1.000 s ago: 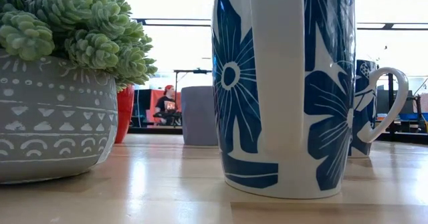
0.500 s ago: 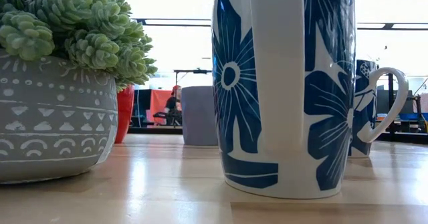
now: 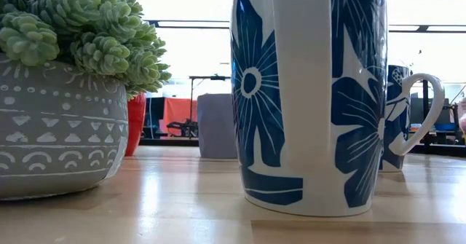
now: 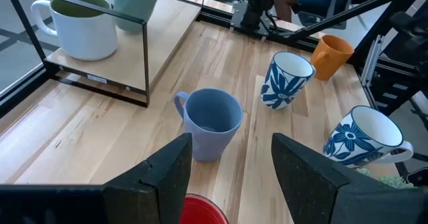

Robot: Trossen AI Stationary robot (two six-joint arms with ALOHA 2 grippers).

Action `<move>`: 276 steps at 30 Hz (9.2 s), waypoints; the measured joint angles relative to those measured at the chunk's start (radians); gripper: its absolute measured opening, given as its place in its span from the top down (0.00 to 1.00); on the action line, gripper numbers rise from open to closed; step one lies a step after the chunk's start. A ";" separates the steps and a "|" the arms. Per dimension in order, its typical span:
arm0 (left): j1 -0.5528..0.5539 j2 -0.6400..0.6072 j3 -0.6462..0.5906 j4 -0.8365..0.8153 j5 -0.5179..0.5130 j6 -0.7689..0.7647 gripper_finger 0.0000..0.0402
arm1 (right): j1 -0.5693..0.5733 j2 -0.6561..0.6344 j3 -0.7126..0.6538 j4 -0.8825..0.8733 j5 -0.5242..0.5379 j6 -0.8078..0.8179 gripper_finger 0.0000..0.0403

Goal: Place coffee mugs
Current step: Put the light green mug on the shelf, then put the red mug on the shelf

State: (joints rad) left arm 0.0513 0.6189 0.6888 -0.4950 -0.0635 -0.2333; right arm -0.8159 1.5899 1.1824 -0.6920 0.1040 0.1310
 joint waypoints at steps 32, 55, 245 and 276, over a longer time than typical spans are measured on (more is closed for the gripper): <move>0.000 0.000 0.000 0.000 0.000 0.001 0.52 | -0.042 0.008 0.000 0.045 -0.053 0.002 1.00; 0.000 0.000 0.000 -0.001 0.000 0.001 0.52 | -0.035 0.047 0.007 0.023 -0.106 -0.018 1.00; 0.000 0.000 0.000 -0.001 -0.007 0.052 0.52 | 0.423 -0.446 0.228 -0.600 -0.321 -0.082 0.96; 0.000 0.066 0.001 0.109 -0.014 -0.232 0.52 | 0.715 -1.115 -0.629 0.315 -0.337 0.090 0.96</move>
State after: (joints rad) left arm 0.0515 0.6845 0.6899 -0.3862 -0.0776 -0.4656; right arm -0.1011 0.4752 0.5532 -0.3774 -0.2329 0.2210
